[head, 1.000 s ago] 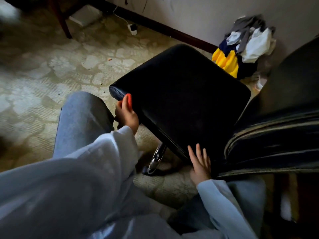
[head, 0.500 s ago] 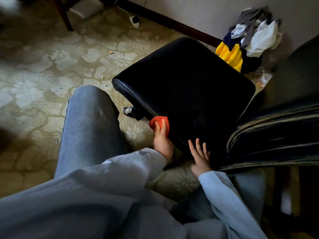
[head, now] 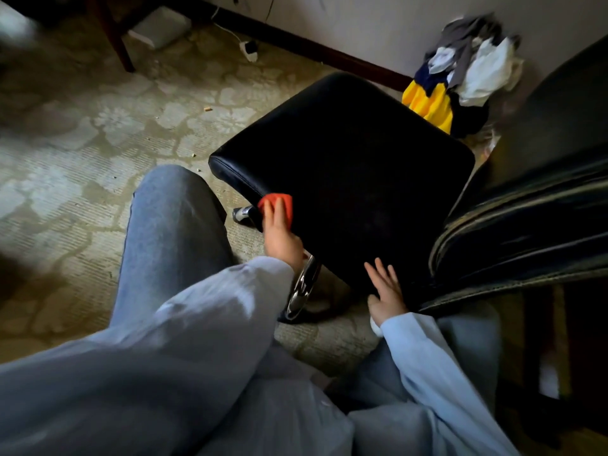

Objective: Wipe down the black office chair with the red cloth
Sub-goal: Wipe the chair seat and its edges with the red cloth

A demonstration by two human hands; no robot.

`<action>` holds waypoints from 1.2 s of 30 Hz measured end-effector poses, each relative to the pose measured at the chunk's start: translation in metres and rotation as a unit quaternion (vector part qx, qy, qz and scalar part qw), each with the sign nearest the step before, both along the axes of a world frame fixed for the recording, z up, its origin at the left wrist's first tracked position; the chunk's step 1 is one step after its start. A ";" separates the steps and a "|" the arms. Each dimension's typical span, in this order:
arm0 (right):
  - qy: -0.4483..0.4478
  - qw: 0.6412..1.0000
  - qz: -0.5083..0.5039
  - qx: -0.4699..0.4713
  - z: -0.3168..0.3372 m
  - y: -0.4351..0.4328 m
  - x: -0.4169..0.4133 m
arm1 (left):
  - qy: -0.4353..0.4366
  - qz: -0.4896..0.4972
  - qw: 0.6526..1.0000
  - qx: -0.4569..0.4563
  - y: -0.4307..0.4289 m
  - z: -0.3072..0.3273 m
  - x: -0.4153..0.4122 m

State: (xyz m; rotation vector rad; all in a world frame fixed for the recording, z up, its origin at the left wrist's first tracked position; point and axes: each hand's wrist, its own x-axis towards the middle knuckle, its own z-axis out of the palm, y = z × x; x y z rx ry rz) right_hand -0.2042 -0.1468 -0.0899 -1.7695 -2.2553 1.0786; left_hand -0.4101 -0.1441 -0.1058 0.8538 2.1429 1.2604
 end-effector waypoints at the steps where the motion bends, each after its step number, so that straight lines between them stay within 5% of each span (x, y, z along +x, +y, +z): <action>1: 0.003 1.000 0.001 -0.004 -0.001 0.000 -0.001 | 0.018 -0.004 1.000 -0.022 0.002 -0.004 -0.008; 7: -0.021 0.999 0.021 -0.013 -0.001 0.003 0.000 | 0.094 -0.162 0.981 -0.050 -0.017 -0.040 0.007; 17: -0.121 0.991 0.063 0.014 0.002 -0.004 0.010 | 0.222 -0.393 0.891 -0.046 -0.037 -0.037 0.036; 22: -0.253 0.952 0.165 0.046 -0.003 -0.020 0.035 | 0.178 -0.266 0.931 0.174 -0.040 -0.008 0.052; 26: -0.336 0.915 0.204 0.088 -0.006 -0.029 0.055 | 0.231 -0.271 0.921 0.156 -0.025 0.001 0.048; 30: -0.377 0.865 0.276 0.183 -0.001 -0.028 0.072 | 0.386 -0.462 0.781 0.164 -0.011 -0.002 0.063; 36: -0.400 0.838 0.273 0.250 -0.020 -0.028 0.083 | 0.641 -0.625 0.440 0.066 0.009 -0.014 0.099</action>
